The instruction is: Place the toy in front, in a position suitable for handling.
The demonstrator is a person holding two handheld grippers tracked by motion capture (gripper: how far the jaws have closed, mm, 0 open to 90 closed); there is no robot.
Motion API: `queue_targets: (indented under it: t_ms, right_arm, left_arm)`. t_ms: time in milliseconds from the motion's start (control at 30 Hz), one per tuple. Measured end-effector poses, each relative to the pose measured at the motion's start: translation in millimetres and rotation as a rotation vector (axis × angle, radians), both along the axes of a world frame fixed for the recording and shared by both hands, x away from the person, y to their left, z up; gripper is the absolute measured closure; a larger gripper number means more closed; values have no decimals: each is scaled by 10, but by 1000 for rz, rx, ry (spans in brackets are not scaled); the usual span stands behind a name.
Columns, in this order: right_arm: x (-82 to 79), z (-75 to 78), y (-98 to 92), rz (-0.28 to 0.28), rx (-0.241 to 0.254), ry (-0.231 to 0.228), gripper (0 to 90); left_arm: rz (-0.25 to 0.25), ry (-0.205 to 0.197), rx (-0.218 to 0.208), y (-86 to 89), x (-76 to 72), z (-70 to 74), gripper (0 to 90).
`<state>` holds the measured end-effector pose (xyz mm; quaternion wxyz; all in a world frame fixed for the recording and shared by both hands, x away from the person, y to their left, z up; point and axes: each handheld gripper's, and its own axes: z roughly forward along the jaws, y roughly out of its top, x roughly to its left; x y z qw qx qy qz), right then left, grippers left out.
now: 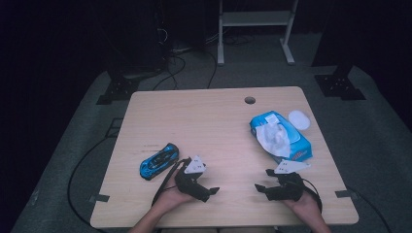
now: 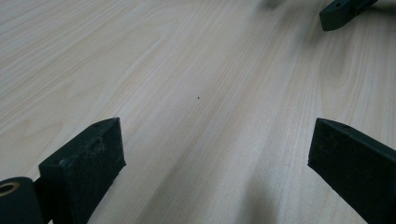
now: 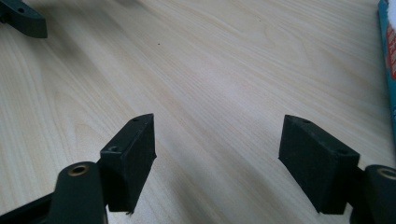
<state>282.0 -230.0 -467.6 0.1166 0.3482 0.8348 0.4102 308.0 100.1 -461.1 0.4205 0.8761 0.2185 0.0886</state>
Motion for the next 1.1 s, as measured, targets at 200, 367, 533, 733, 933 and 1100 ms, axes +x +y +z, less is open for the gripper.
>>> queue_targets:
  t_ms: [200, 367, 533, 733, 933, 1100]
  right_arm:
    - [-12, 10, -3, 8, 8, -6, 260]
    - [-6, 17, 8, 8, 5, -10, 260]
    - [18, 7, 43, 12, -6, -8, 260]
    - [20, -5, 57, 11, -7, -2, 260]
    - [39, -3, 45, 1, -2, -8, 260]
    - [49, -5, 52, 5, -9, -4, 260]
  left_arm:
    - [-3, 1, 12, -6, -2, -10, 37]
    - [-7, -16, 23, 5, -33, 15, 42]
    - [4, -44, 38, 69, -50, 84, 42]
    - [14, -49, 34, 120, -11, 140, 41]
    - [42, -75, 47, 315, 40, 238, 41]
    - [71, -100, 79, 490, 75, 304, 41]
